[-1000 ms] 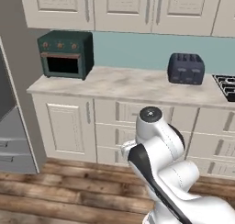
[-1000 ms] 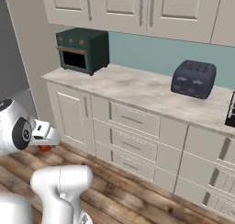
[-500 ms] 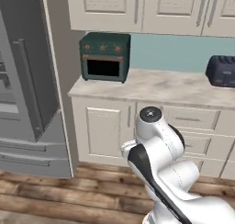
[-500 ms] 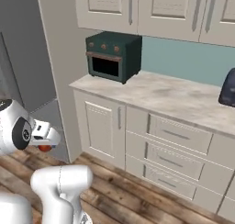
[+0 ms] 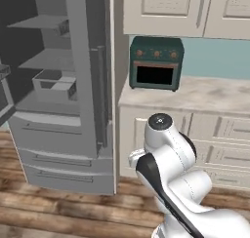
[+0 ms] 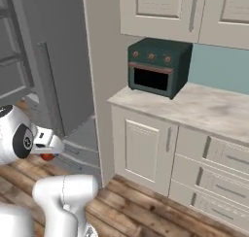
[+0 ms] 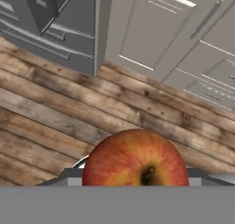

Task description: Place the apple in the correct fridge rack based on whether it is a fruit or vegetable. Finally, close the fridge door.

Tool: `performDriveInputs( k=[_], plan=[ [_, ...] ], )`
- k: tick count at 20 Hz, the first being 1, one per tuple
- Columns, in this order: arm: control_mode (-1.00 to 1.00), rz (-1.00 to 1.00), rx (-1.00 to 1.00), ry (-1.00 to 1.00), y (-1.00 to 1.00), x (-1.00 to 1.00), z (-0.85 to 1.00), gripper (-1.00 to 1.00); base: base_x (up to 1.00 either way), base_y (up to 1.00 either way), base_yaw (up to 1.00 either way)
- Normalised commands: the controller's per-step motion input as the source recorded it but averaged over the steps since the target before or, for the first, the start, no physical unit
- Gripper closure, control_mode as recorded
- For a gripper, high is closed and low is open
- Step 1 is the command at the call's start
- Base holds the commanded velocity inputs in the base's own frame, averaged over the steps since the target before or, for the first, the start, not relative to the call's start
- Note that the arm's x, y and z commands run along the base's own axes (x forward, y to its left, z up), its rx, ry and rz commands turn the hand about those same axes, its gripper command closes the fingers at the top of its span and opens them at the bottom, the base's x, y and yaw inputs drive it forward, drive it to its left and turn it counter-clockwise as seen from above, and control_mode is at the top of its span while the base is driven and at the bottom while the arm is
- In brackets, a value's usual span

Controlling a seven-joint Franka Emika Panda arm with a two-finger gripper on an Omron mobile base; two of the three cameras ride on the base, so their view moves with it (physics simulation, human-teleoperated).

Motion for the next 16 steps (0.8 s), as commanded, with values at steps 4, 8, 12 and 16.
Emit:
performDriveInputs(
  k=[4,8,12,16],
  plan=[
    [1.0,0.0,0.0,0.0,0.0,0.0,0.0,1.0,0.67,1.0,-0.05],
    [1.0,0.0,0.0,0.0,0.0,0.0,0.0,1.0,0.71,1.0,-0.15],
    [1.0,0.0,0.0,0.0,0.0,0.0,0.0,1.0,0.64,0.99,-0.23],
    [1.0,0.0,0.0,0.0,0.0,0.0,0.0,1.0,0.63,0.88,-0.21]
  ],
)
